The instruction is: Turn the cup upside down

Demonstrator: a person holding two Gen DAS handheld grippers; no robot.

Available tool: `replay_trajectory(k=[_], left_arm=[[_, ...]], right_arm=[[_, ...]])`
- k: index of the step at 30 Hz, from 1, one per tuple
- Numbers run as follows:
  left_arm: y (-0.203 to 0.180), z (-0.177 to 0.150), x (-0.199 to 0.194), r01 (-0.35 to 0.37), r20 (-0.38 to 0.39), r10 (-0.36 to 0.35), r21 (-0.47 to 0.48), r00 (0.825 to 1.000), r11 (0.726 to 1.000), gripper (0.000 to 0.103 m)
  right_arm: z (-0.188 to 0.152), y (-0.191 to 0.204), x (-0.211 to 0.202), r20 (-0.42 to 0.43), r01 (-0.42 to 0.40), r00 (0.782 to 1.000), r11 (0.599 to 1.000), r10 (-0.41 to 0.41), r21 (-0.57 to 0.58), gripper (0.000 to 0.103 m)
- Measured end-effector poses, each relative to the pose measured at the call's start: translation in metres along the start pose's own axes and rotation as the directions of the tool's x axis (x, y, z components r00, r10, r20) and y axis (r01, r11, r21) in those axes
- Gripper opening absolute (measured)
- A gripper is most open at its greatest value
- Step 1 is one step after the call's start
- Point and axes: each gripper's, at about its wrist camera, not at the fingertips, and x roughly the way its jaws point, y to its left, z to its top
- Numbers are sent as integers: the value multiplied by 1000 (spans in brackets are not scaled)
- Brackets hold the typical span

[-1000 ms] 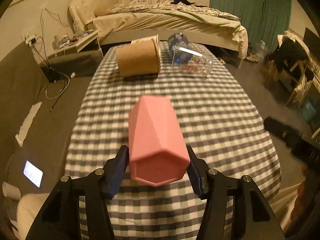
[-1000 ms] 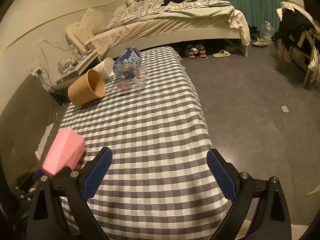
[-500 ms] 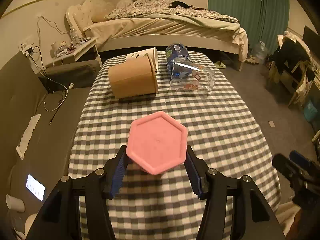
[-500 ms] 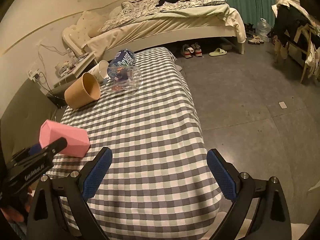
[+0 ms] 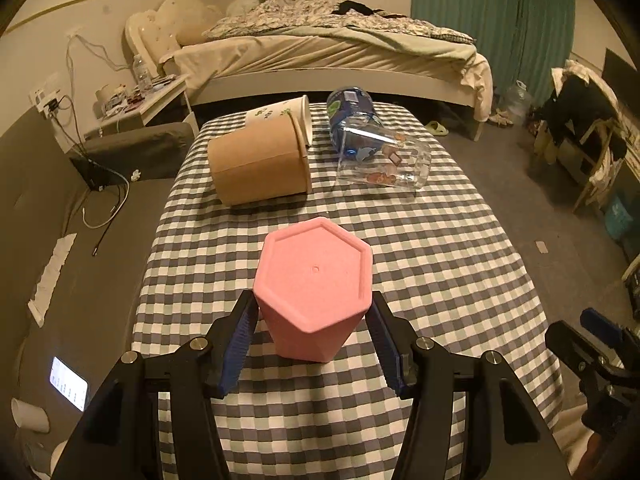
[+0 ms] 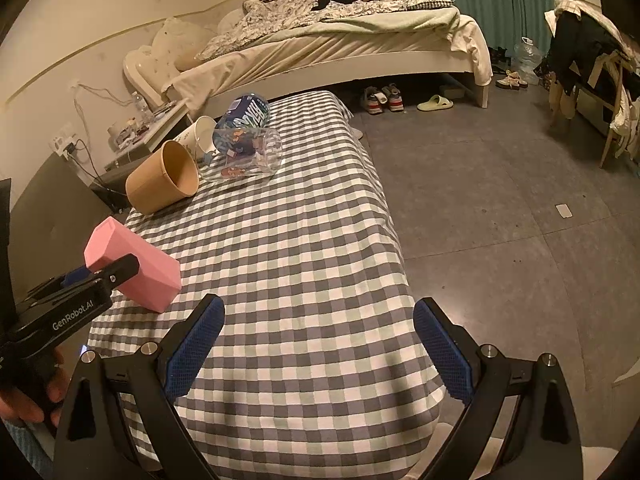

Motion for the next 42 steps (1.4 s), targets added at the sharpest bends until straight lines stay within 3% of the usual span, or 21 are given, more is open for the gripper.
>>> replay_trajectory(k=[2,6,13,25,33,42], left_arm=[[-1,0,0,-1,-4,1,6,1000,1000,59],[-1,1,-5,11,5,-11,4,1000,1000,71],[1,12,-31,38,54,-38,0,998,999,71],[35,31,-117,80,226,-62,-72,972,994,71],[62,13,-161,83,299,-47,-109,953,991,71],[77,-28,-160,24,288,9,-113,958,993,71]], right_arm=[[1,1,0,4,2,1000,1000,-2,-1,96],[0,2,0,5,11,1000,1000,-11,-6,96],[0,1,-12,24,54,998,998,-54,-11,96],[28,48,-89,185,53,982,993,-34,-102,96],[33,80,-138,269,43,963,986,2,-163,96],[9,111,-133,249,29,968,972,32,-235,96]])
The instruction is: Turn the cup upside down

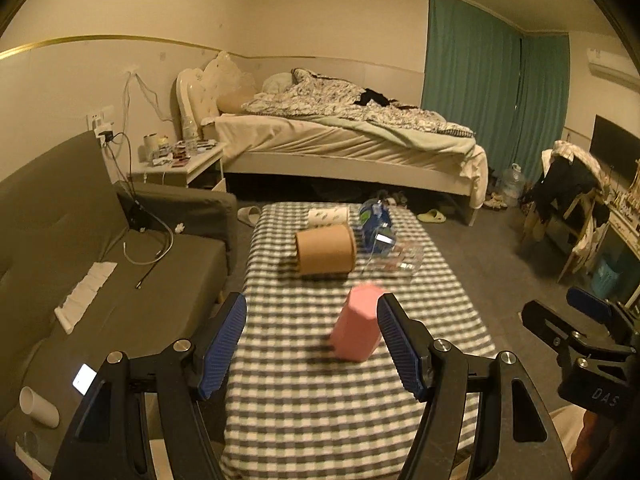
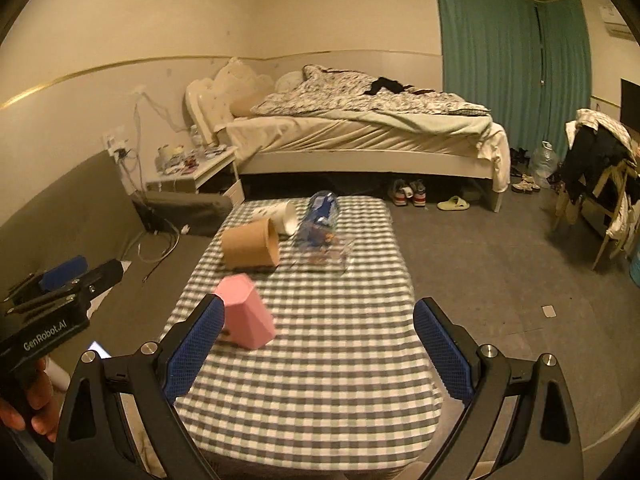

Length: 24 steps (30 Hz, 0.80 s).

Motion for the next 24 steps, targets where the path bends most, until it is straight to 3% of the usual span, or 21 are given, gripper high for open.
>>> replay_trajectory(k=[3,5,10,14,24], left_arm=[[3,-13,3,1,-12,-1,3,1000,1000,72],[5,-20,5,-9,-17,9,5,1000,1000,84],[10,-27,7,-37,-4,37,12,999,999,94],[13,-25,12,-44,-6,44,-4,999,999,95],[17,-25,20,-57,-30,57,-4,998,998,96]], right_arm=[[-10,12,9,-19,-10,1000,1000,9,-19,96],[-18,18,15,-31,-11,999,1000,10,-24,96],[-30,20,29,-68,-10,998,1000,10,-6,96],[-28,16,36,-80,-3,997,1000,3,3,103],[-26,17,46,-91,21,996,1000,-22,-10,103]])
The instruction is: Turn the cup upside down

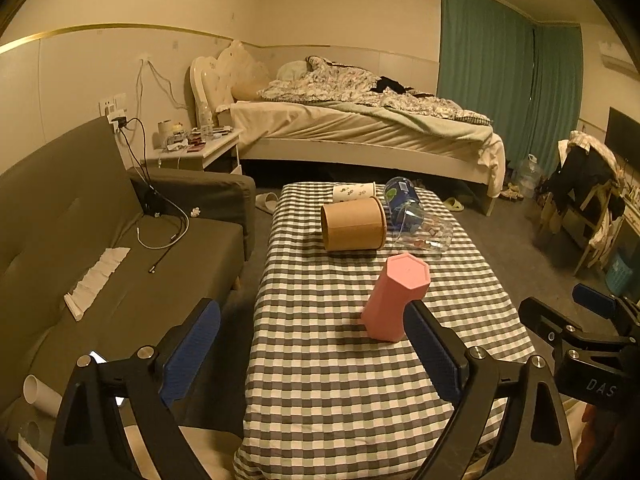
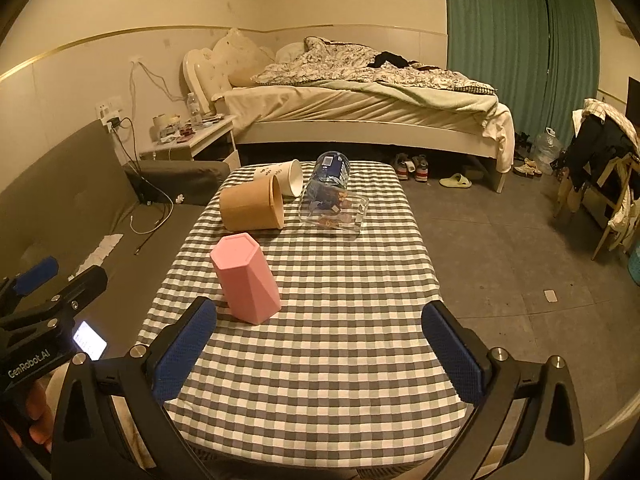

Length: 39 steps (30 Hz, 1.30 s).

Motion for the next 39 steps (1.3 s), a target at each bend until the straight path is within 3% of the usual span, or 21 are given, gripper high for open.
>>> replay_trajectory(k=[39], left_arm=[[6,1,1,-22,-6,22,-4,1000,1000,96]], right_arm=[[-2,9,8,-32,29,999,999,-30,-21,103]])
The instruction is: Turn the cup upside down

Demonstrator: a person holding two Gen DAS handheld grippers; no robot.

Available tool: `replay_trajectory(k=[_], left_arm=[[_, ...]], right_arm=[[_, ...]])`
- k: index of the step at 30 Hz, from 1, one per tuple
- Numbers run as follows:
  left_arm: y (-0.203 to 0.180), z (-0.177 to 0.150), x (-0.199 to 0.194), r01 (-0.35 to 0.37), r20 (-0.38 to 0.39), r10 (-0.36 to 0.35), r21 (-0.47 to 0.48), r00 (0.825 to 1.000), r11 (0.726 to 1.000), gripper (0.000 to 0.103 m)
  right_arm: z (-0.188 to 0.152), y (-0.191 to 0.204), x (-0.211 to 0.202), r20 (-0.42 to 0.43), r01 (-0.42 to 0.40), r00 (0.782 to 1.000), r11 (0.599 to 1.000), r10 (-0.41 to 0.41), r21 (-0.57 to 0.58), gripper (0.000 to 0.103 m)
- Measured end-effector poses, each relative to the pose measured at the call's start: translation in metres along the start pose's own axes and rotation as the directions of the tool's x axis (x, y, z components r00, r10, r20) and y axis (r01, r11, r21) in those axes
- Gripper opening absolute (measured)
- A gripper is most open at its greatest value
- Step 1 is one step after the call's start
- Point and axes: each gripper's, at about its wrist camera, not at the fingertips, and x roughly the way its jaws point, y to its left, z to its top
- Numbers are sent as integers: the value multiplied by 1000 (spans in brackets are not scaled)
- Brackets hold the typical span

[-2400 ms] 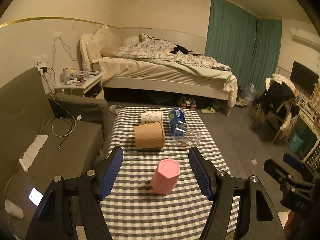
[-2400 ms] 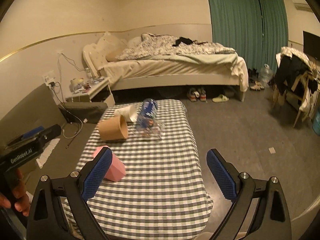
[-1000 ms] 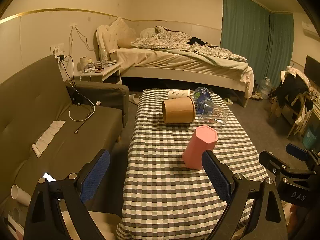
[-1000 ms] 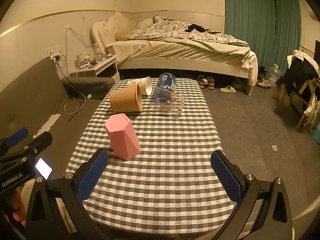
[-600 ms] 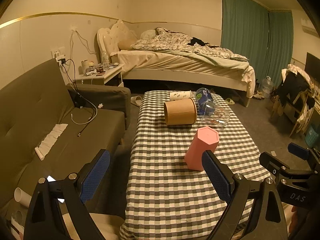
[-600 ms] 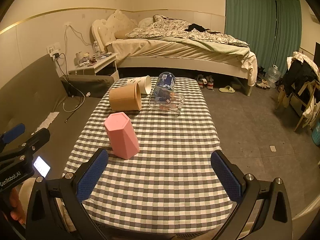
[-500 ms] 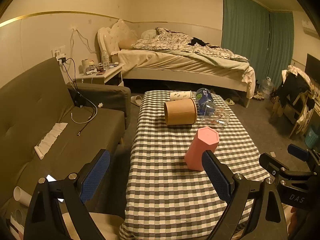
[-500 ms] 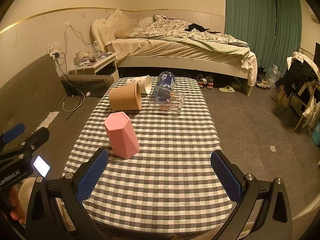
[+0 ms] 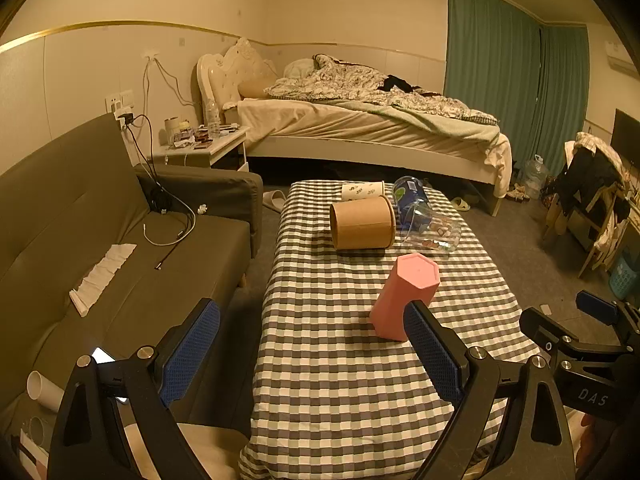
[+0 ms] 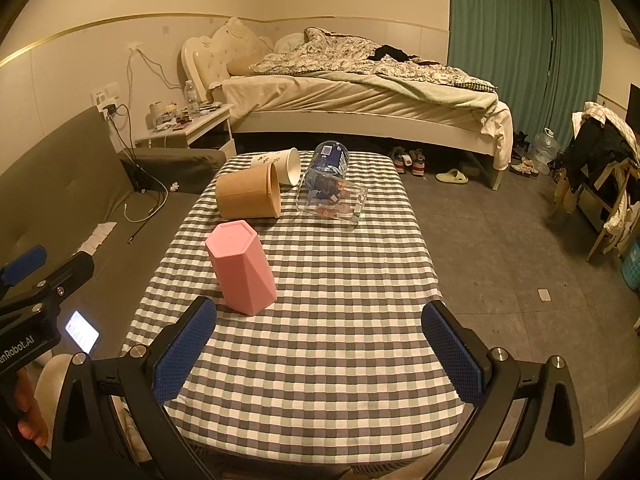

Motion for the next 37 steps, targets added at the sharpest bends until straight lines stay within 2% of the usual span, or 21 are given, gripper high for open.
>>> replay_trajectory(k=[37], left_arm=[[3,-3,0,-4,5,4,-2,1000,1000,96]], right_arm=[[-8,4,4,-14,11,1000,1000,-11,-8,103]])
